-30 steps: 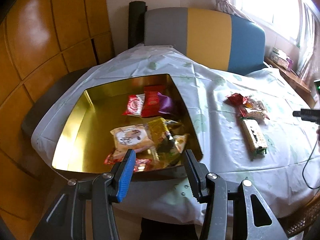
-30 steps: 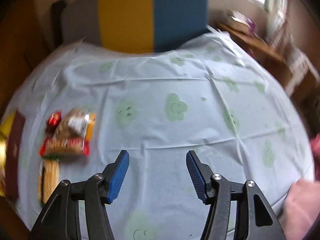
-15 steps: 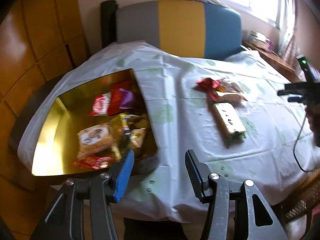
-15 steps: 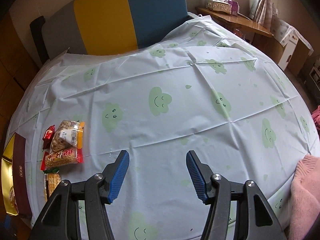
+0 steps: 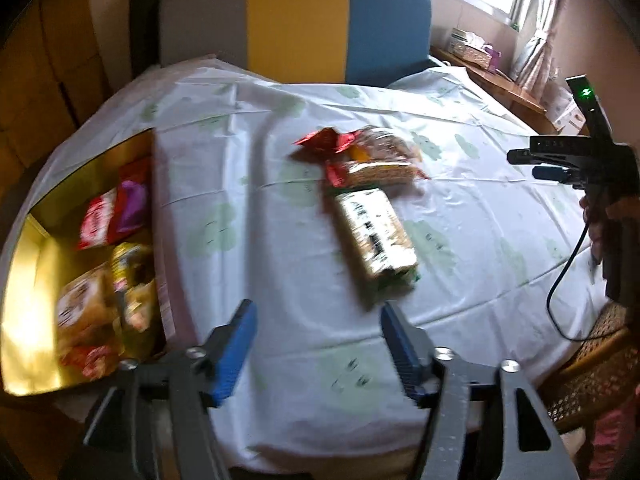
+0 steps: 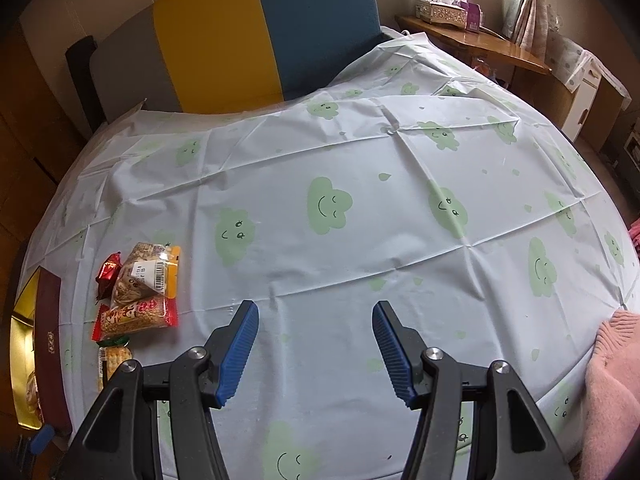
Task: Organize snacks
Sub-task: 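Grasp the saltine cracker pack with the left tool while the right tool grasps the chipmunk peanut bar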
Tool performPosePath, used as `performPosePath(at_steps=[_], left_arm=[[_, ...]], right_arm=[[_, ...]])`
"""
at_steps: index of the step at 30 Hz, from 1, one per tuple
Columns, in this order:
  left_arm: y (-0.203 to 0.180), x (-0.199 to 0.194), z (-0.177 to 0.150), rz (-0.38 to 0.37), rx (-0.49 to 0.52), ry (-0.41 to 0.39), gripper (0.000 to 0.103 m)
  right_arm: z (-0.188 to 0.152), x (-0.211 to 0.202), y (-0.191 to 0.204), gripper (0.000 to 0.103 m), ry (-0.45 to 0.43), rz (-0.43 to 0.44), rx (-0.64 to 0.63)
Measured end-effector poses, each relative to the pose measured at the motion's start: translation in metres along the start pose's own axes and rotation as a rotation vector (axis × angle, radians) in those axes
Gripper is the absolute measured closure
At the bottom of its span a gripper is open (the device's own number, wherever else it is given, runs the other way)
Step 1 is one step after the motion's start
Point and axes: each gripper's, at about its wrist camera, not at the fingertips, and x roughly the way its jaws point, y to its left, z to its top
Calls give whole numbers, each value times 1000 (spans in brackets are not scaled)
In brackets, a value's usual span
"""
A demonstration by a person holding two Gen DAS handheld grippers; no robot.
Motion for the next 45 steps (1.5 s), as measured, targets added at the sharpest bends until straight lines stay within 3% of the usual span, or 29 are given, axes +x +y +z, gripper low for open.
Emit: performPosePath(at_steps=[12, 18, 19, 21, 22, 25, 33, 40, 45], left_arm=[[-31, 51, 36, -39, 33, 56, 31], [-41, 80, 51, -1, 24, 74, 31], [-41, 86, 53, 6, 16, 74, 32], [-41, 97, 53, 2, 5, 100, 44], [-42, 98, 51, 4, 10, 90, 50], [-44, 91, 40, -27, 47, 47, 51], [-20, 66, -1, -21, 72, -34, 49], [-20, 66, -11, -8, 88, -75, 50], [-19, 64, -16, -8, 87, -109, 49]], right_arm=[[2, -1, 0, 42, -1, 19, 5], [3, 0, 2, 42, 2, 26, -2], [3, 0, 3, 42, 2, 26, -4], [3, 1, 4, 42, 3, 24, -12], [3, 1, 5, 42, 3, 24, -20], [3, 3, 8, 42, 5, 23, -45], [-9, 13, 41, 42, 77, 132, -191], [-29, 16, 80, 42, 146, 251, -319], [-22, 23, 108, 42, 151, 255, -351]])
